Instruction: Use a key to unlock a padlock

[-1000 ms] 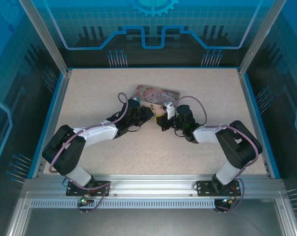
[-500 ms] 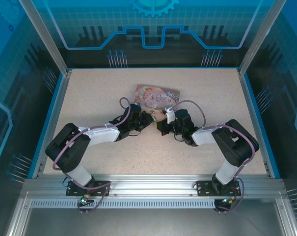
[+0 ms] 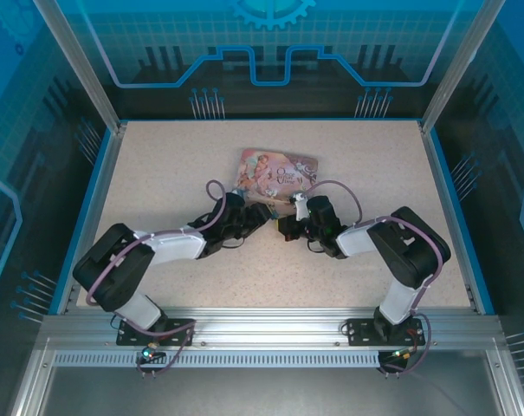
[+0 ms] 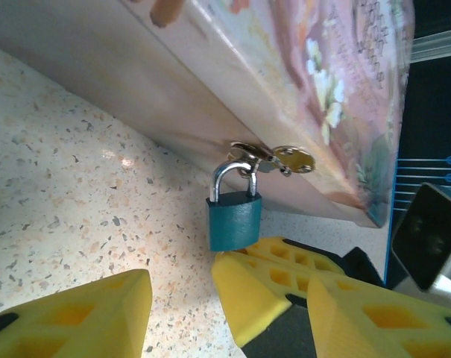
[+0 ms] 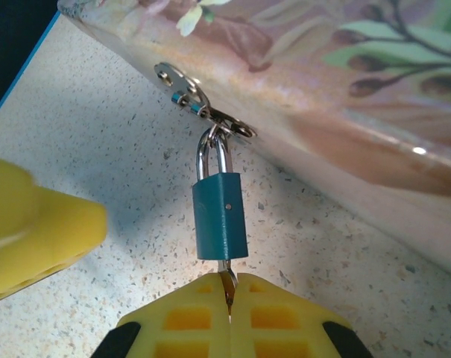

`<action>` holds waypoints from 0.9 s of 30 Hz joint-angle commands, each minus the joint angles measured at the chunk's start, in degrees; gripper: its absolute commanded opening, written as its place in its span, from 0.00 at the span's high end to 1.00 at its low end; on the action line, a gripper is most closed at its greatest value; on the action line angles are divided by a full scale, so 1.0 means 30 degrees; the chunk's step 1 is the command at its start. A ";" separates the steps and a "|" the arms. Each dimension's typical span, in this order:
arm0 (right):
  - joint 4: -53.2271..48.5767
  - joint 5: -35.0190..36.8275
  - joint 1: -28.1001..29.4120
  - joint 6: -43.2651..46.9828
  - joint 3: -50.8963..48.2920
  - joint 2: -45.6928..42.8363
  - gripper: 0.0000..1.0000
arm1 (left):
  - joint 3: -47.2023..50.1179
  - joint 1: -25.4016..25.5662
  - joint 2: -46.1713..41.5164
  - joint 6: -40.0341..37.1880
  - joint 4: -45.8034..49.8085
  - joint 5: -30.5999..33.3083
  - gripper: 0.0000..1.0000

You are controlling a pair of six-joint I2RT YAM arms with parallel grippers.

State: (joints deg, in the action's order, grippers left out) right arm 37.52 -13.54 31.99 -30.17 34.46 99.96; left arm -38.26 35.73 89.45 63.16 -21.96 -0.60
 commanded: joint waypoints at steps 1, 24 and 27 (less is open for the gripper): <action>0.0609 -0.0198 0.0287 -0.1330 -0.0224 -0.0774 1.00 | 0.1172 -0.0375 -0.0693 0.0725 -0.1993 0.0555 0.40; 0.0473 0.0032 0.1099 -0.4414 -0.0076 -0.1395 1.00 | 0.1106 -0.0549 0.3359 0.4259 -0.8318 -0.2099 0.48; 0.0473 0.0000 0.1144 -0.4421 0.0075 -0.1246 1.00 | 0.0955 -0.0345 0.4081 0.4661 -0.9107 -0.2319 0.51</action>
State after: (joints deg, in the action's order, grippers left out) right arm 36.91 -13.47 34.46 -42.72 32.73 96.64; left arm -34.06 34.26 99.74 75.09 -44.95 -5.85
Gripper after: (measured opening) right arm 0.047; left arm 0.494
